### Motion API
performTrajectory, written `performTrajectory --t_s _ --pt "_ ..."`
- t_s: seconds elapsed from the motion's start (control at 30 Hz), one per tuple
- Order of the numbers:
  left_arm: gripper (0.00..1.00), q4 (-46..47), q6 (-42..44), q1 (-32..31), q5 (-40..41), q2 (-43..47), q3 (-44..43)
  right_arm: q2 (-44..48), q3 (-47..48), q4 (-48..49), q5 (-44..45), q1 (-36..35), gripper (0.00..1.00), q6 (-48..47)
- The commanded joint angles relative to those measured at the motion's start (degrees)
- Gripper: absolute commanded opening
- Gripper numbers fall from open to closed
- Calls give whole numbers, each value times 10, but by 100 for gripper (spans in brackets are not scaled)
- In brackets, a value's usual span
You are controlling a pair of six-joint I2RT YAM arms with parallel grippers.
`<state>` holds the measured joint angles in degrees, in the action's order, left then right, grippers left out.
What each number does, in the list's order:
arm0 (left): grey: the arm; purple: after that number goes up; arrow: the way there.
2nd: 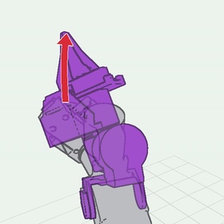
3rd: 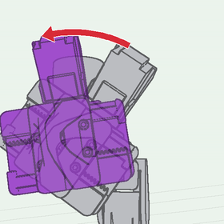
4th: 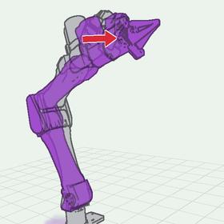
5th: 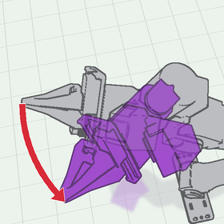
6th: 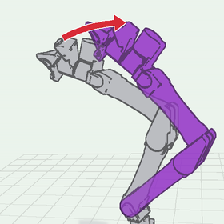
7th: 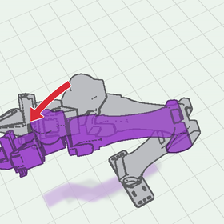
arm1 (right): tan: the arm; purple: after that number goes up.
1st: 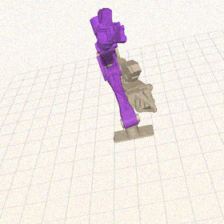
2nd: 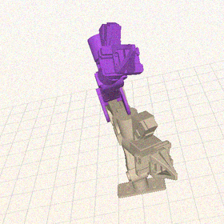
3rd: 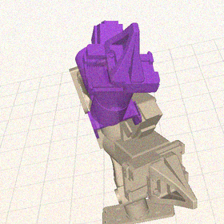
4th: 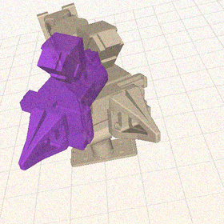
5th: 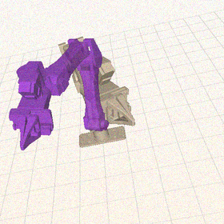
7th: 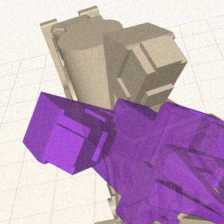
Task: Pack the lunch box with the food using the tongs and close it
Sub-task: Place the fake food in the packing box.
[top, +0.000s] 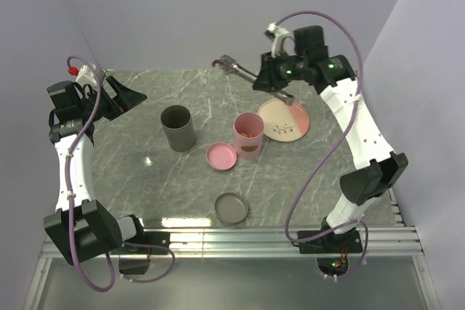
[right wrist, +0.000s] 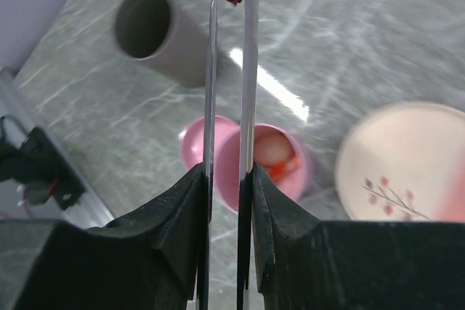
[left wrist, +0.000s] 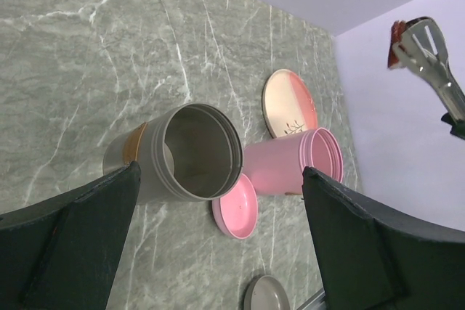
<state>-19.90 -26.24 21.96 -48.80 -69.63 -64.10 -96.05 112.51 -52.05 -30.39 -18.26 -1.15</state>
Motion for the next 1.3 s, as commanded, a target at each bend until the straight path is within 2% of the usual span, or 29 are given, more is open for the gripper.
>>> performTrajectory --t_s 0.0,0.27,0.5,0.83,1.27 --pt "99 -4 11 4 -9 0 -28 -33 44 1 -5 -58 36 -3" --pt "99 -1 5 15 5 1 -19 -76 47 34 25 -153 36 3" --pt "99 25 -22 25 -18 -5 -6 -116 49 32 38 -200 35 -3" --pt "99 28 -20 26 -19 -1 3 -145 50 32 49 -232 36 -4" --pt "99 30 -21 27 -19 2 4 -165 83 28 65 -238 50 0"
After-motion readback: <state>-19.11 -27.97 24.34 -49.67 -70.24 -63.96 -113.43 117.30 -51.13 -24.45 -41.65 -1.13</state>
